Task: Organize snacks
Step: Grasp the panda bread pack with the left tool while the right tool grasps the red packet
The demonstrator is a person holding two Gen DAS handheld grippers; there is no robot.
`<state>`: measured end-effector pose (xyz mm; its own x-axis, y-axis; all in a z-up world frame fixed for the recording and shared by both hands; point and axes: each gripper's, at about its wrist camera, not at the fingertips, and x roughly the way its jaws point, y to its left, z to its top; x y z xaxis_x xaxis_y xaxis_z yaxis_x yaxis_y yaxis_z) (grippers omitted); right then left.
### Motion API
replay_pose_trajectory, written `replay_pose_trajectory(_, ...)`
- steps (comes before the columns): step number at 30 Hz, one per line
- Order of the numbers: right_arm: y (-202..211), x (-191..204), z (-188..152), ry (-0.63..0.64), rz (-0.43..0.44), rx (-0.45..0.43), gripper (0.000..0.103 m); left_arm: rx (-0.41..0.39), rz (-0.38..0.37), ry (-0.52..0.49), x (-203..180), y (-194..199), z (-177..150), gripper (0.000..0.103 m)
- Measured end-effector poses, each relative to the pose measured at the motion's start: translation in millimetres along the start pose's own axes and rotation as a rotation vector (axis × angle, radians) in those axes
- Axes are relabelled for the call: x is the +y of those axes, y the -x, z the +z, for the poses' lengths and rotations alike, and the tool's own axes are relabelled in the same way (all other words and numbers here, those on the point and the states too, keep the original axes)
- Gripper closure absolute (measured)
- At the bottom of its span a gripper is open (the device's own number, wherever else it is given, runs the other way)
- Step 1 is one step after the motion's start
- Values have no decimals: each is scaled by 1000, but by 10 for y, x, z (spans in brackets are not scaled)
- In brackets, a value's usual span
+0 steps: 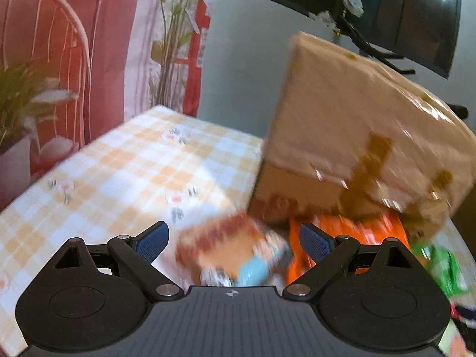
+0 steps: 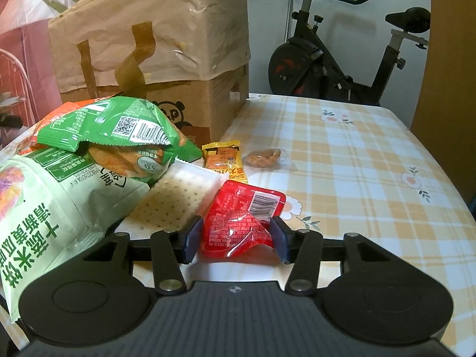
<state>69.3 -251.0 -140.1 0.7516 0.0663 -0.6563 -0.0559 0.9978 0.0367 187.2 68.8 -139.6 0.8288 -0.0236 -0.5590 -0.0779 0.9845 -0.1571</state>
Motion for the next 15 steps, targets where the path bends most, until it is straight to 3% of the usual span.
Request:
replay_pose_trajectory(3,-7,-5,0,-4,2,3,51,-5,-5,5,83,-206,165,7)
replay_pose_trajectory(8,-17,-4,5,-4,3,3,51,84,-46,30,246,-602,291,16)
replay_pose_trajectory(11,-16,-4,5,-4,3,3,51,148,-76,47,333,-695,223,16)
replay_pose_trajectory(15,-14,-3,5,-4,2,3,51,163,-106,20,351,-598,43,15)
